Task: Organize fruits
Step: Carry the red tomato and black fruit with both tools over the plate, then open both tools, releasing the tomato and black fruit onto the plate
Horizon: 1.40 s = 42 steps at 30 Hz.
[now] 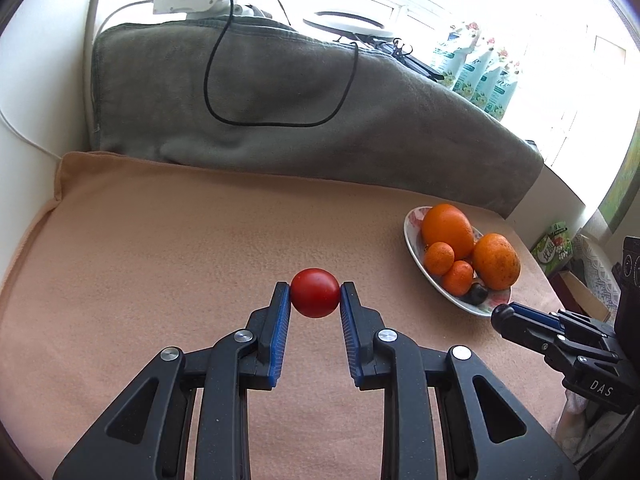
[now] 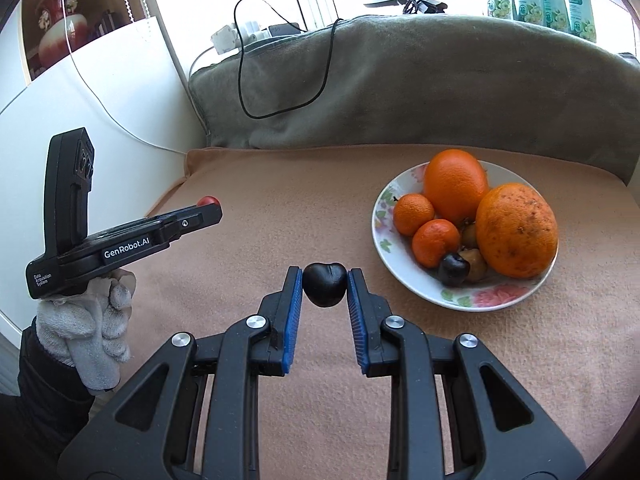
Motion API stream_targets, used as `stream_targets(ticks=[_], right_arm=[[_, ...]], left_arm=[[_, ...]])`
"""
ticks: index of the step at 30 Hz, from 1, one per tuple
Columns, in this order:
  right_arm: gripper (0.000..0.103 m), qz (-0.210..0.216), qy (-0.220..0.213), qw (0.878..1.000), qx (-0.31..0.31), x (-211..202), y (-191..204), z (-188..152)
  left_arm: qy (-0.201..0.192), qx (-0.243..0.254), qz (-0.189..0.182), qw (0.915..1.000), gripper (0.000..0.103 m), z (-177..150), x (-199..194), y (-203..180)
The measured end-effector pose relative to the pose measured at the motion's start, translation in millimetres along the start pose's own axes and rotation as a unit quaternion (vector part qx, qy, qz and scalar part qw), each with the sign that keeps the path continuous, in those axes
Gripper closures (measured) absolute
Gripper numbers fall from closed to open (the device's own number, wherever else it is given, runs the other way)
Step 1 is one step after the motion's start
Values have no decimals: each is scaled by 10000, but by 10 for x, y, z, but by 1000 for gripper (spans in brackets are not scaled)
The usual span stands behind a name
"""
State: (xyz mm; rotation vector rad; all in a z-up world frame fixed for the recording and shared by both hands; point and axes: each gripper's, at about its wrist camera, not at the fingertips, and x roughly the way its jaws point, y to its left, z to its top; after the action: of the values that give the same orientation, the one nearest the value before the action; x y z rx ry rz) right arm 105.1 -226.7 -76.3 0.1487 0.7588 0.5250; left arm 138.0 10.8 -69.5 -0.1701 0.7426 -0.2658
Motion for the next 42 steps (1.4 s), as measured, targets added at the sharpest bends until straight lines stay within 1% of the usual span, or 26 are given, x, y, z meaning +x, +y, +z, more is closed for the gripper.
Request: stream_targets(ticks=[10,17,19,29,37,42], right_arm=[[79,-355,-339,9987,102,-285,-439,264],[79,-559,-494,9971,144,-369,-718,498],[79,-546,-511,9971,171,-370,-787,560],[79,-508,-399,9976,256,-218,-1085,767],[79,-425,-217,9979,444,0,-1302,865],[79,-366,-79,9980,507,122,-1372,883]], left_arm=[[44,260,-325,9991,80,94,168,-446],[87,431,-542,9976,80,148,292,-742],[107,461,-606,9970,80,158,337,-827],[235,731,-862,9933,80,217,573,-1223],[405,832,-946,9912,80,196,750,-1386],[478,880,-978,9902,79,192,842,-1464]])
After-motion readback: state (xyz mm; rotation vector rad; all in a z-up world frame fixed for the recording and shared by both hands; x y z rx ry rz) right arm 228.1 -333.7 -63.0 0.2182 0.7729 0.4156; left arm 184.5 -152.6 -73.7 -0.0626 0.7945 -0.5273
